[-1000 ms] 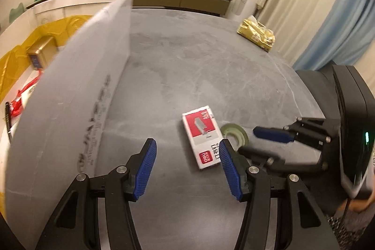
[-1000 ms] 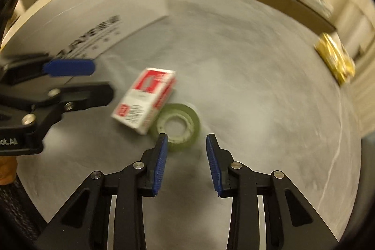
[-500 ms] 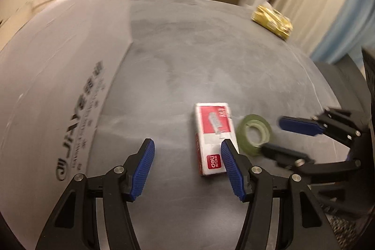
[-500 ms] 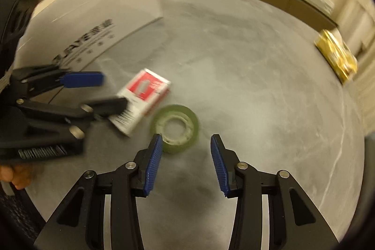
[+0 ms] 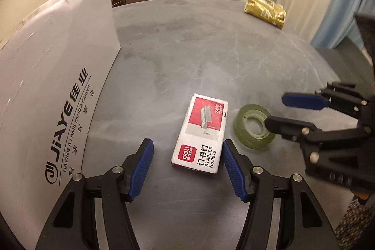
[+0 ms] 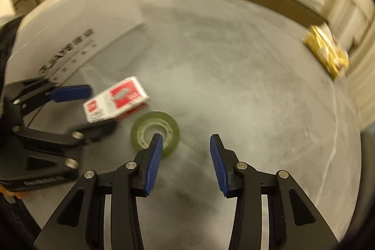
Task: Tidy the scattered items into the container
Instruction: 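Grasp the red-and-white staples box with the left tool while the right tool grasps the green tape roll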
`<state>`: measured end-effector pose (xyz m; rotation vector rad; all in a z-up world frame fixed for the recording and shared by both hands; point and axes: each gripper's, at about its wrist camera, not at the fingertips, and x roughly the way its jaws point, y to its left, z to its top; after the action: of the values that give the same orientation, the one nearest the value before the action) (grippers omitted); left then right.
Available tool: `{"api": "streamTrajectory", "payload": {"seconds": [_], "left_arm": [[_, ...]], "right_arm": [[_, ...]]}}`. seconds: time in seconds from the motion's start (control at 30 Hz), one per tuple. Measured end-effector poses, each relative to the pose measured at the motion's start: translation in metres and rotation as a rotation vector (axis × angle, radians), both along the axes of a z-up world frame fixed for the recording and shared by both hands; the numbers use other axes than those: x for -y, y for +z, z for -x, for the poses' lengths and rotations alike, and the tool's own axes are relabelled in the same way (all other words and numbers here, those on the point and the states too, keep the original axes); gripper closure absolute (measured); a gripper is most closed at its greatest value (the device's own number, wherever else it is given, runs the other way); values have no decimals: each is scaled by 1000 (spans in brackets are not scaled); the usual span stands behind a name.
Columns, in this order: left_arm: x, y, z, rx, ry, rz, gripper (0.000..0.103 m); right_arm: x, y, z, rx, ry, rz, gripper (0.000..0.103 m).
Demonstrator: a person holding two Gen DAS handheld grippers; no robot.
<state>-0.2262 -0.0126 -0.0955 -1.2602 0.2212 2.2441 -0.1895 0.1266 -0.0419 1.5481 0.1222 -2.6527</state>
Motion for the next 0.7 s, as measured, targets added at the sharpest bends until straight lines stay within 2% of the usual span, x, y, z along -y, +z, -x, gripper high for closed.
{"api": "streamTrajectory", "payload": {"seconds": [0.17, 0.23, 0.33, 0.37, 0.4, 0.43, 0.53, 0.7], "left_arm": [[-13, 1, 4, -30, -13, -8, 41], [-15, 2, 3, -33, -29, -2, 41], [-16, 1, -4, -56, -71, 30, 45], [-19, 1, -7, -80, -86, 51, 51], [-20, 2, -8, -85, -99, 49, 64], [-21, 2, -8, -81, -105, 48, 64], [-20, 4, -11, -76, -110, 42, 64], [-12, 20, -15, -93, -94, -6, 64]], "right_arm": [[-3, 13, -9, -50, 32, 75, 58], [11, 11, -8, -62, 65, 9, 58], [21, 0, -4, -32, 84, -46, 59], [22, -4, -2, -25, 85, -43, 70], [22, -5, 0, -18, 93, -29, 78], [23, -9, 3, 7, 95, -44, 88], [24, -12, 2, 15, 79, -52, 89], [9, -1, -4, 21, 15, 67, 90]]}}
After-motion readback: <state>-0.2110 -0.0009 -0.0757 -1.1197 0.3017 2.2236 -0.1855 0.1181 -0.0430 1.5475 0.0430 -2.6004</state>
